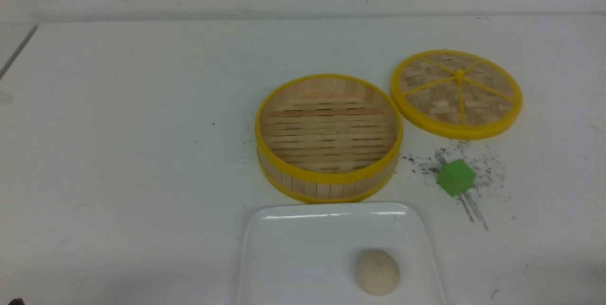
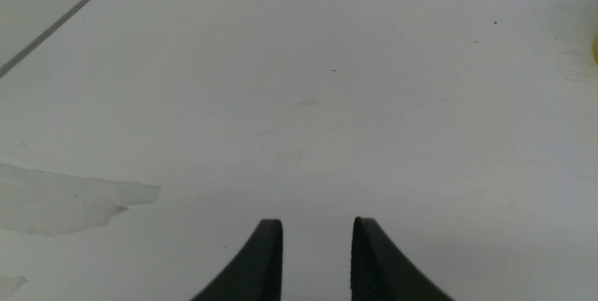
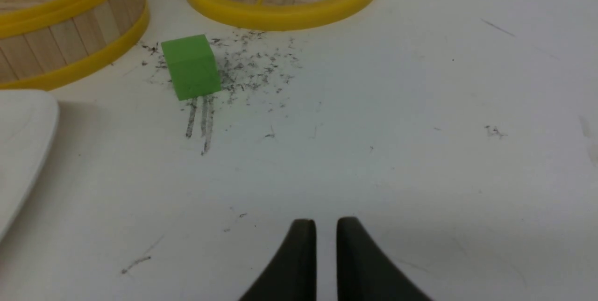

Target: Put the steamed buns into the plate on the white tablecloth.

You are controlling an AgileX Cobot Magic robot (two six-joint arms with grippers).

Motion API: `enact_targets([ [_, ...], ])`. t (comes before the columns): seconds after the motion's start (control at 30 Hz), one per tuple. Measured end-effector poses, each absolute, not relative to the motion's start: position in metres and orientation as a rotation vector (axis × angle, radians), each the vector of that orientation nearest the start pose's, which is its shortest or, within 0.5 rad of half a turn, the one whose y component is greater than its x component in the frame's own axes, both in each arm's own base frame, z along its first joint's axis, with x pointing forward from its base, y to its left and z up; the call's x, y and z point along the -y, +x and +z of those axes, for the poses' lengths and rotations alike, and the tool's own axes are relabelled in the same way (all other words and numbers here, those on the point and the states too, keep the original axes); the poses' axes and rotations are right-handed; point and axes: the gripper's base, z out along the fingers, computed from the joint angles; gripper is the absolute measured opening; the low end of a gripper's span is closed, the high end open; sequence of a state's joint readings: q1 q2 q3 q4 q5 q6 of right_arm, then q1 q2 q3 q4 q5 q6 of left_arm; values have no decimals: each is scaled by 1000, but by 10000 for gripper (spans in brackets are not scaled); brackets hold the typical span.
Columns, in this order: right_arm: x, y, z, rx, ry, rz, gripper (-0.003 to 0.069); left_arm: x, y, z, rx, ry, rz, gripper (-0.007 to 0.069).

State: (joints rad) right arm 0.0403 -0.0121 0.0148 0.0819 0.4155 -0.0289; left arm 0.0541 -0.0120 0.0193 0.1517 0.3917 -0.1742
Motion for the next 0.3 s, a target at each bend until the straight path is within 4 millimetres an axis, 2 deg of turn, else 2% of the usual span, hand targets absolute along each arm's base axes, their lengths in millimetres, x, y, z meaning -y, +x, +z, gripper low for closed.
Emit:
enact_targets([
  [0.3,-5,51,172,-1901,-17,90,107,-8,52,173,-1874,-122,68,241],
])
